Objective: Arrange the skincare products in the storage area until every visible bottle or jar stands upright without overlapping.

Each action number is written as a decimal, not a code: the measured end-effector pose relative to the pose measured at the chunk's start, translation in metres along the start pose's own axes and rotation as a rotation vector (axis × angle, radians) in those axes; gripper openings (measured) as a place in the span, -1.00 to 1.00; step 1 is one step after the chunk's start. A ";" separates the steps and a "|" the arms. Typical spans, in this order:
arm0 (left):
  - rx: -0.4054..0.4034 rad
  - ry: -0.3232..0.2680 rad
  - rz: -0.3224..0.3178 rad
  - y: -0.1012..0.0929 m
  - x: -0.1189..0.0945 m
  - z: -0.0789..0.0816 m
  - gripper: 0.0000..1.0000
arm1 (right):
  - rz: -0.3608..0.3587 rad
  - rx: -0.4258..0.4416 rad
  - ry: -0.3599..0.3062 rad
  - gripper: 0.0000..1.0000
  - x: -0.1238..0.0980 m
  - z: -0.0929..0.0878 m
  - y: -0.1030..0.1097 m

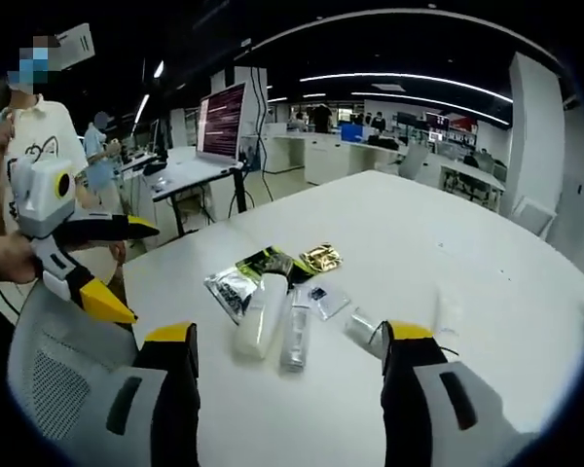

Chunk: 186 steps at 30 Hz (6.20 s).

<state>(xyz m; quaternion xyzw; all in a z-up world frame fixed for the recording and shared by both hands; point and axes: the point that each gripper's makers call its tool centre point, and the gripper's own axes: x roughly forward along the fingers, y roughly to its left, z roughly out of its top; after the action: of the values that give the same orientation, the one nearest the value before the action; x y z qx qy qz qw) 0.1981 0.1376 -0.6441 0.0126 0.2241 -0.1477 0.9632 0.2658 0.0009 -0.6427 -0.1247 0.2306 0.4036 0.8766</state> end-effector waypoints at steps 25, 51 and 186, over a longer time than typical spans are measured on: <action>0.004 0.010 0.007 0.000 0.000 -0.001 0.70 | 0.121 -0.016 0.194 0.14 0.089 -0.009 0.036; -0.020 0.018 0.001 0.000 -0.002 -0.004 0.64 | 0.130 -0.037 0.376 -0.18 0.153 -0.034 0.041; -0.304 -0.205 -0.294 -0.090 0.020 0.116 -0.46 | 0.067 0.008 -0.181 -0.45 -0.032 0.071 0.058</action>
<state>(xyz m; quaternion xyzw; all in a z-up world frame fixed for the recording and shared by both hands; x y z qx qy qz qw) 0.2391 0.0356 -0.5452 -0.1805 0.1444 -0.2515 0.9398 0.2246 0.0459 -0.5669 -0.0764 0.1562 0.4413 0.8803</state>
